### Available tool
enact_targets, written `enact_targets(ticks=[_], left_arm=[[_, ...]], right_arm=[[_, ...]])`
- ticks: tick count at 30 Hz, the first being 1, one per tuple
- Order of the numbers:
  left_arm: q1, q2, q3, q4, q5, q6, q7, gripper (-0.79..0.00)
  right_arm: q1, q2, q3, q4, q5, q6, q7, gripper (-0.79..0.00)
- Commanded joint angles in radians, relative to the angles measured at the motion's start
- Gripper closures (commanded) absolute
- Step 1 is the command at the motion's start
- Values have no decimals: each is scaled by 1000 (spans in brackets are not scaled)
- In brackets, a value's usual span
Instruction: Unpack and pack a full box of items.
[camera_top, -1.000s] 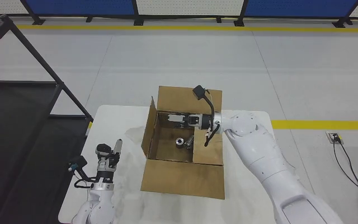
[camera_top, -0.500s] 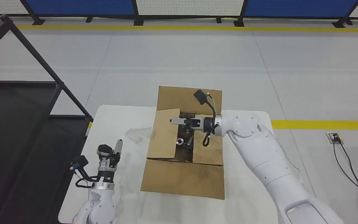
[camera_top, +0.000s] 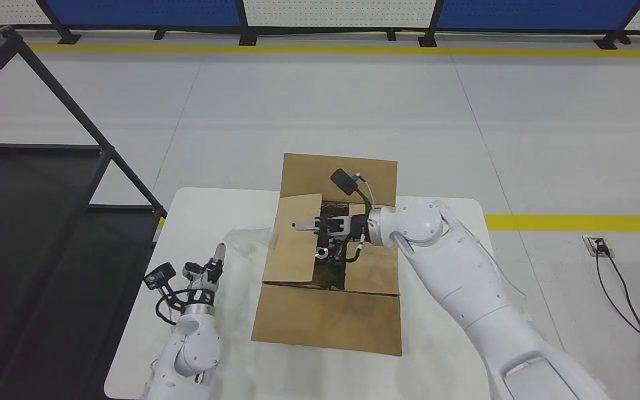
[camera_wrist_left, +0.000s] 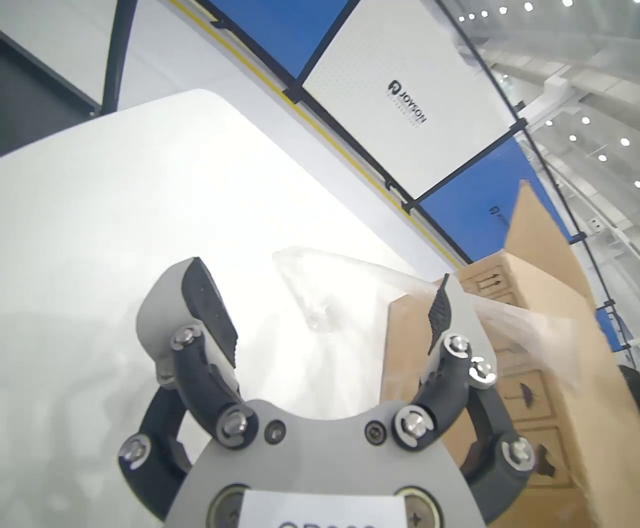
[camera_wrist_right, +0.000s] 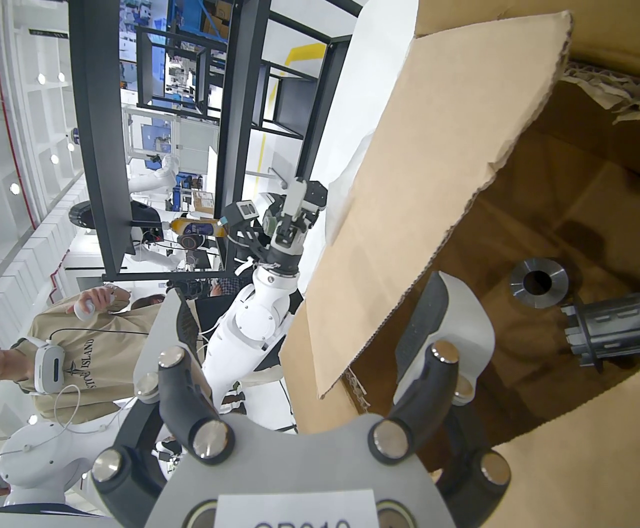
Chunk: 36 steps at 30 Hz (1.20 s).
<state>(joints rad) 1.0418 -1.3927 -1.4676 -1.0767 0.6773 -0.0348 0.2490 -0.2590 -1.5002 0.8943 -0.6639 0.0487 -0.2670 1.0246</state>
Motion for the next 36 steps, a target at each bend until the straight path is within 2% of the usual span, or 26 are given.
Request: enact_targets(ticks=[1,5,10,15,17,21,30,36], left_arm=[[-47,-5,25,71,12,31,-32,-785],[-112,-12,59,159,47,49,-35,-785],[-170,-21,87,215,59,47,-41,-785],[-227,-27,114,278,72,45,-104,-785],[-246,-27,124,302,85,34,-135,-785],[-258,-28,129,323,90,14,-132,-785],[-305,-41,152,371,131,89,-39,-785],[-339,-55,149,409,106,133,89,-785]], right_arm=[[5,-4,-5,7,3,-4,0,-785],[11,-8,-7,14,5,-19,-8,-785],[8,-8,-3,13,2,-36,-16,-785],[-1,-5,3,5,-2,-44,-18,-785],[-5,-3,7,0,-4,-48,-21,-785],[-14,2,15,-12,-7,-50,-22,-785],[-23,6,21,-30,-13,-43,-18,-785],[-24,4,18,-26,-15,-44,-19,-785]])
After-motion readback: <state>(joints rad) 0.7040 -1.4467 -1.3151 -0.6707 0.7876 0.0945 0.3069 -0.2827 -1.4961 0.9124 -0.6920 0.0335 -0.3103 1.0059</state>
